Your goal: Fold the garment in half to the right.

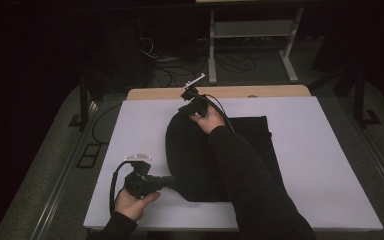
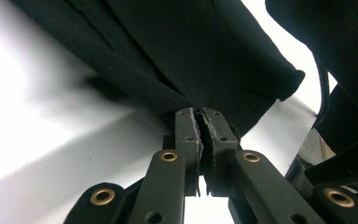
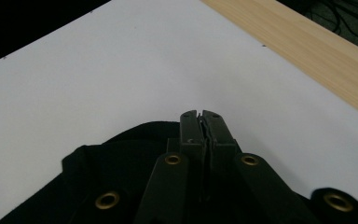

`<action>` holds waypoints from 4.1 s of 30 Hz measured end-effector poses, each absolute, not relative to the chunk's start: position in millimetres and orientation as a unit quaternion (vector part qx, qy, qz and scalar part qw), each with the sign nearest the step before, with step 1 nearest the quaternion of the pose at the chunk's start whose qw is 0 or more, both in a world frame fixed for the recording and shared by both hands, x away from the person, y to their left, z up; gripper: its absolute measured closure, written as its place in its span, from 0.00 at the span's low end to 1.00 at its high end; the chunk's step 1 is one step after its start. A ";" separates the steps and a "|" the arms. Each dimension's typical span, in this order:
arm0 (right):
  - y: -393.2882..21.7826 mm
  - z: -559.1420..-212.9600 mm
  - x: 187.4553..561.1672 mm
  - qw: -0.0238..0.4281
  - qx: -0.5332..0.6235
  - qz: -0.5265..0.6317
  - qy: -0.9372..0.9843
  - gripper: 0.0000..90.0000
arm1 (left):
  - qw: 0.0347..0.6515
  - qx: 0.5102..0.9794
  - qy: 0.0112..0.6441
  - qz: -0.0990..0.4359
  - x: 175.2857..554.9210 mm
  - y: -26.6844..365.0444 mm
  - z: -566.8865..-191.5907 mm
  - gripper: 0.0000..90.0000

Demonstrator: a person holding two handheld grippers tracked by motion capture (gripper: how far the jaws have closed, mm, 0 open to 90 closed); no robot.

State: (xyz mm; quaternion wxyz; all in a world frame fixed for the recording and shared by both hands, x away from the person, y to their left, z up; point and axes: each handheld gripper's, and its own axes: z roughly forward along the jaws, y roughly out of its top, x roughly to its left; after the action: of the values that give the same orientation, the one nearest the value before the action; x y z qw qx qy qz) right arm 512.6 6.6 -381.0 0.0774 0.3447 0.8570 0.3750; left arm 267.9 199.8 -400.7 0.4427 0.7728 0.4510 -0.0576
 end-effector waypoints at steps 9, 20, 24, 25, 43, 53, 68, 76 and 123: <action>-14.5 -370.2 511.3 0.094 0.349 0.371 0.855 0.96 | 0.459 0.770 0.439 -0.060 269.2 193.4 -389.4 0.94; -30.9 -362.6 508.3 0.102 0.353 0.376 0.851 0.96 | 0.479 0.777 0.404 -0.064 281.1 167.5 -365.9 0.94; -39.8 -362.7 506.8 0.103 0.355 0.374 0.850 0.96 | 0.483 0.782 0.389 -0.064 284.7 155.4 -358.1 0.94; -42.6 -362.5 506.3 0.104 0.355 0.373 0.851 0.96 | 0.484 0.783 0.386 -0.064 285.4 152.9 -356.7 0.94; -100.1 -356.2 501.0 0.120 0.384 0.378 0.834 0.96 | 0.495 0.794 0.342 -0.086 290.5 102.0 -344.1 0.94; -125.4 -354.8 497.3 0.126 0.400 0.378 0.825 0.96 | 0.495 0.801 0.324 -0.096 294.1 76.9 -341.0 0.94; -160.7 -356.0 493.6 0.134 0.416 0.379 0.816 0.96 | 0.489 0.811 0.299 -0.118 297.9 40.1 -346.2 0.94; -176.1 -358.0 492.9 0.136 0.424 0.378 0.812 0.96 | 0.490 0.812 0.286 -0.133 300.9 18.5 -352.0 0.94; -244.2 -387.9 484.5 0.116 0.471 0.399 0.779 0.96 | 0.425 0.850 0.272 -0.153 309.6 -60.9 -399.3 0.94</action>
State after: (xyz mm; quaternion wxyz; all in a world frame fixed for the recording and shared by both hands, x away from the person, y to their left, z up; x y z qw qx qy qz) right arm 484.5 -244.2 -387.9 0.1160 0.4705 0.7786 0.3986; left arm 309.6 -60.9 -399.3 0.4249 0.8498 0.2718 -0.1532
